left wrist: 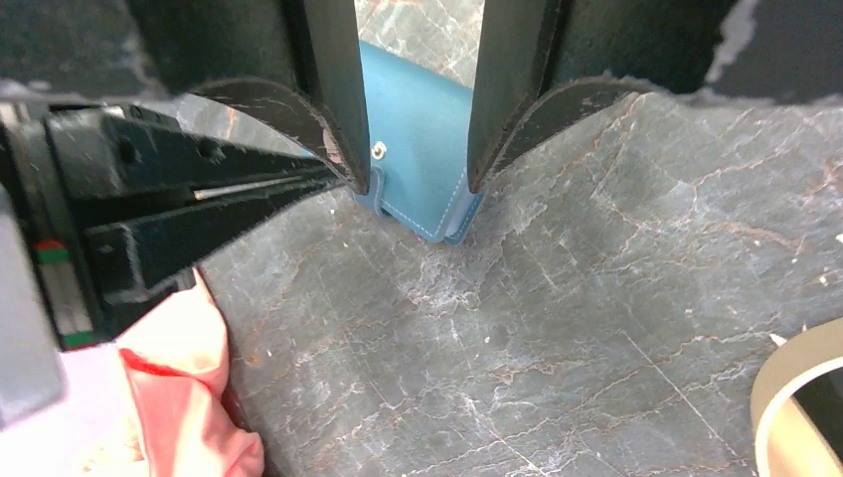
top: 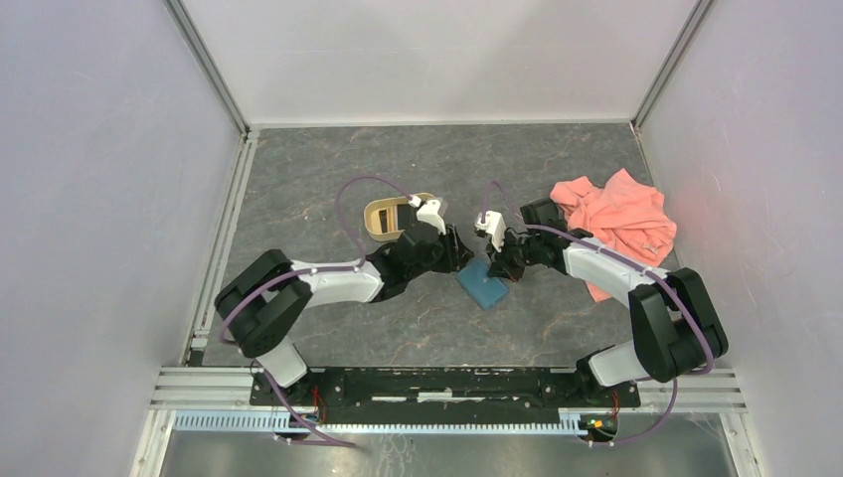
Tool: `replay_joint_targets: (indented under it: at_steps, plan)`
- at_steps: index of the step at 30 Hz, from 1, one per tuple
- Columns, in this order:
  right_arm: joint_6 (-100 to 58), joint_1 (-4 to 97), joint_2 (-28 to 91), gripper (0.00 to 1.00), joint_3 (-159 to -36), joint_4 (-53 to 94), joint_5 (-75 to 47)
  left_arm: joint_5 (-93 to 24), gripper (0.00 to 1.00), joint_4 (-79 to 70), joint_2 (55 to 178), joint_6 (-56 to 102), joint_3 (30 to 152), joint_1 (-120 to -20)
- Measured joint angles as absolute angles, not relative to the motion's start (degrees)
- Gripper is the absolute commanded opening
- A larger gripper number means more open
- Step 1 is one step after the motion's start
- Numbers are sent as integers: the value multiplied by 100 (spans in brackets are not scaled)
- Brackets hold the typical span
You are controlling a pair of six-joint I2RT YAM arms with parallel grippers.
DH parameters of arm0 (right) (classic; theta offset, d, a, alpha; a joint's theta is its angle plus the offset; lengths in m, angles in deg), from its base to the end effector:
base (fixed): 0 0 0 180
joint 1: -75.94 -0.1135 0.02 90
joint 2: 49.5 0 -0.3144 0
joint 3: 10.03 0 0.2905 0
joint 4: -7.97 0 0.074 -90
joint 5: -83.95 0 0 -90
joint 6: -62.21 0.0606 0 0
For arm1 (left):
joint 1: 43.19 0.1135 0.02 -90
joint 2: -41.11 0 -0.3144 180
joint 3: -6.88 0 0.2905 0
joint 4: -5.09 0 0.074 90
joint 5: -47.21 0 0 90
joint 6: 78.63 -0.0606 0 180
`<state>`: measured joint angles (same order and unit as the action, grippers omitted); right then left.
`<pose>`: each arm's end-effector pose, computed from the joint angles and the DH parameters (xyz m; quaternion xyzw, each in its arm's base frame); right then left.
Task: Put the credit cards into the card holder
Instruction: Close the card holder at the center of the board.
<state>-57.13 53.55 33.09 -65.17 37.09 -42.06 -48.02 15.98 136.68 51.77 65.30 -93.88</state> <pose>0.2685 0.1491 0.1887 -0.4774 0.7808 0.2789 0.2910 0.2593 -0.3080 0.1915 0.0521 0.8471 -0.3494 0.3971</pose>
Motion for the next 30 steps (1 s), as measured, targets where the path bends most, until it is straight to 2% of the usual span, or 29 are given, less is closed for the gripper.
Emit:
replay_joint_targets:
  at_steps: [6, 14, 21, 30]
  plan:
    - [-5713, 5355, 3309, 0, -6517, 3709, -4206, -4787, 47, 1620, 13142, 5400, 6027, -9390]
    - [-5715, 5355, 3309, 0, -6517, 3709, -4206, -4525, 47, 1775, 13142, 6272, 5518, -9434]
    - [-5715, 5353, 3309, 0, -6517, 3709, -4204, -4267, 47, 2164, 13677, 6932, 5509, -9513]
    - [-5718, 5292, 3309, 0, -6517, 3698, -4193, -4328, 47, 1884, 13963, 7157, 5811, -9712]
